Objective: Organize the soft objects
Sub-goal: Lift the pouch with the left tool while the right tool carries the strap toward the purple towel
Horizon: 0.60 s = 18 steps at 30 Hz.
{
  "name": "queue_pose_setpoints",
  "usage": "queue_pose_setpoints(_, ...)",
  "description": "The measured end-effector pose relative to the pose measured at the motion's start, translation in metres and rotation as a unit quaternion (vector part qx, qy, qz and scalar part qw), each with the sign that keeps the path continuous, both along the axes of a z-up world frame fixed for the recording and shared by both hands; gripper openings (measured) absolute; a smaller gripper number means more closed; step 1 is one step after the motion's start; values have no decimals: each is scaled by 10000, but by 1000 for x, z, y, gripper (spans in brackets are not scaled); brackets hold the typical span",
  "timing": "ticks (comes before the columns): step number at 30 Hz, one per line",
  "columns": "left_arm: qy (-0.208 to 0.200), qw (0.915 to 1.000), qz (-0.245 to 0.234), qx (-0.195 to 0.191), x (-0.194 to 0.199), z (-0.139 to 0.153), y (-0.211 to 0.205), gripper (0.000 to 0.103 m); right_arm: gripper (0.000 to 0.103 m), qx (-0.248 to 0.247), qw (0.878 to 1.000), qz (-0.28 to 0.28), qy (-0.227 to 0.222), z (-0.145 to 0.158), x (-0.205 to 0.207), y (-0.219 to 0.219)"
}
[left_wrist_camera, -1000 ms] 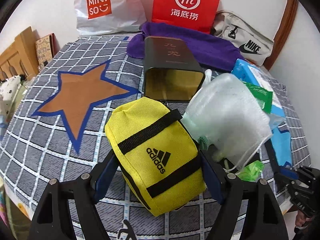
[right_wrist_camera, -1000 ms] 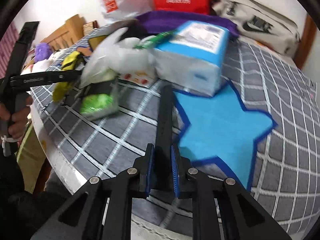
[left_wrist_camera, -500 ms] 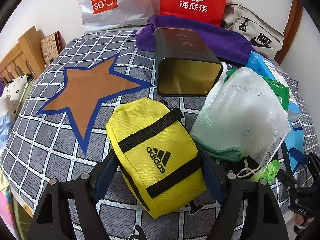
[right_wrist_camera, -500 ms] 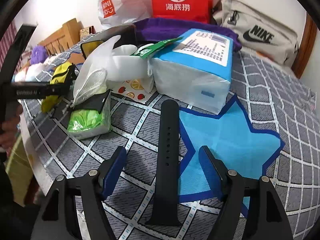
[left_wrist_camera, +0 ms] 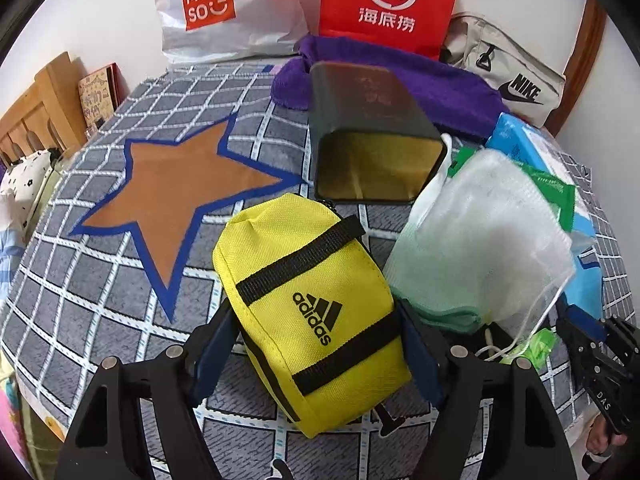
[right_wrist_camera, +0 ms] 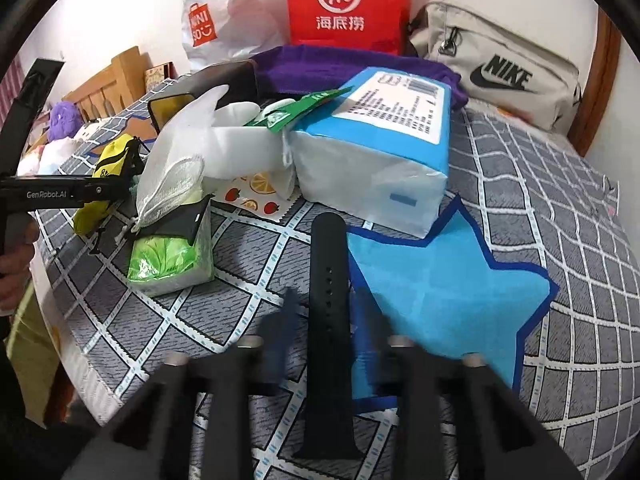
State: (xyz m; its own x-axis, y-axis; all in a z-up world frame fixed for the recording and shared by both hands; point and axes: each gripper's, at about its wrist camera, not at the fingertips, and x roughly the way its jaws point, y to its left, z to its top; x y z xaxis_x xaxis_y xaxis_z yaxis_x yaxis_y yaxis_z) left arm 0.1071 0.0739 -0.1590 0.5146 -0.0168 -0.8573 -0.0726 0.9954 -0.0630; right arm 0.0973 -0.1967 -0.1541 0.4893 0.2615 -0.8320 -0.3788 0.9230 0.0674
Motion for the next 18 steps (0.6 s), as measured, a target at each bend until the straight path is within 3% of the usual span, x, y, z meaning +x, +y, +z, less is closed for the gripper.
queue_pose_setpoints(7, -172, 9998, -20, -24, -3, 21, 5, 71, 20, 151, 9997, 115, 167, 10, 0, 4)
queue_pose_setpoints(15, -416, 9991, -51, 21, -2, 52, 6, 71, 20, 334, 9993, 184, 32, 37, -4, -3)
queue_pose_setpoints(18, -443, 9988, -79, -166, 1, 59, 7, 71, 20, 393, 9991, 182, -51, 47, -8, -7)
